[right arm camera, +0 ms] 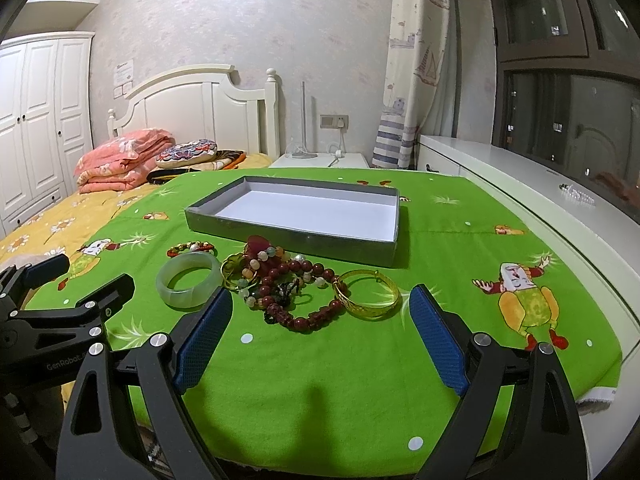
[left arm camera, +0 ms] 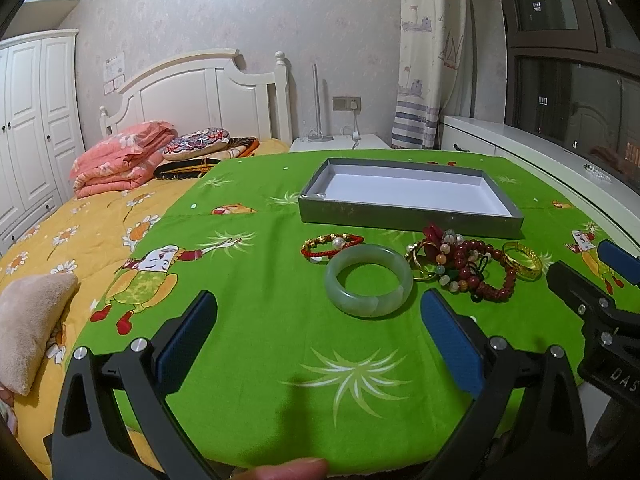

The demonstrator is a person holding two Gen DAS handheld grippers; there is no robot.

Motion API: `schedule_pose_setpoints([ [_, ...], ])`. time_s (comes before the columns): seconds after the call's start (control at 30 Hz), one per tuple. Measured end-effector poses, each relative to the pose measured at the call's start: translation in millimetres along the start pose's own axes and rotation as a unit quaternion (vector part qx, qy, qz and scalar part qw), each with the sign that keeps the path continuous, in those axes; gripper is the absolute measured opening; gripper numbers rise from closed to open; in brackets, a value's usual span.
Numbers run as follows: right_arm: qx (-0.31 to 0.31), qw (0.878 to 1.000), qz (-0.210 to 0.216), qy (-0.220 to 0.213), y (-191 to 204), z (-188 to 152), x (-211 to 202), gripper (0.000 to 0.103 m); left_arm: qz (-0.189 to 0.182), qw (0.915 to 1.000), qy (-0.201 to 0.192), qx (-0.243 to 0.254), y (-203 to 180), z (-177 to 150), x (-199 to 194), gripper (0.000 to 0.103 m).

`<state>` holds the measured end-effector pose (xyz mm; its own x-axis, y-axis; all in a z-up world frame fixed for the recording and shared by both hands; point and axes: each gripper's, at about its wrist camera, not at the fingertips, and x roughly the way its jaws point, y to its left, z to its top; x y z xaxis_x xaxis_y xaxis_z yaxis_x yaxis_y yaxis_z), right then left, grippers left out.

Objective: Organize jewelry

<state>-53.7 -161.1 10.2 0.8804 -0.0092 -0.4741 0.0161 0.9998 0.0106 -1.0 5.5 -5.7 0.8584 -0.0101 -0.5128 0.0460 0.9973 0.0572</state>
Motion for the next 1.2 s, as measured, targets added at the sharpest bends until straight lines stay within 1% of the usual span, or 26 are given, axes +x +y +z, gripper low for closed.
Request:
schedule_pose_setpoints([
  [0.37, 0.005, 1.000, 0.001, 0.004, -2, 0, 1, 0.084, -0.005, 0.9998, 0.014, -0.011, 4, 0, 5, 0.098],
  [0.53, 0.008, 1.000, 0.002, 0.006, -3, 0, 1, 0.084, -0.005, 0.9998, 0.014, -0.010, 4, -1, 5, 0.098],
  [0.63, 0.011, 1.000, 0.002, 0.007, -4, -1, 2, 0.084, -0.006, 0.9999, 0.008, -0.007, 3, 0, 5, 0.098],
  [0.83, 0.026, 1.000, -0.001, 0.011, -13, -2, 6, 0.084, -0.020, 0.9998, -0.003, -0.002, -1, 2, 5, 0.098],
  [0.97, 0.033, 0.999, -0.007, 0.012, -22, -1, 11, 0.085, -0.006, 0.9998, -0.012, 0.014, -5, 3, 5, 0.098],
  [1.03, 0.038, 0.999, -0.009, 0.018, -29, -1, 15, 0.085, -0.009, 0.9997, -0.009, 0.019, -5, 4, 7, 0.097],
  [1.1, 0.045, 0.999, -0.012, 0.025, -37, -2, 21, 0.085, -0.024, 0.9995, 0.012, 0.018, -4, 5, 15, 0.092],
  [1.13, 0.050, 0.998, -0.014, 0.029, -40, -3, 23, 0.085, -0.024, 0.9993, 0.022, 0.018, -3, 4, 19, 0.086],
  [1.2, 0.059, 0.998, -0.018, 0.034, -46, -4, 27, 0.085, -0.027, 0.9987, 0.039, 0.021, -2, 2, 27, 0.083],
])
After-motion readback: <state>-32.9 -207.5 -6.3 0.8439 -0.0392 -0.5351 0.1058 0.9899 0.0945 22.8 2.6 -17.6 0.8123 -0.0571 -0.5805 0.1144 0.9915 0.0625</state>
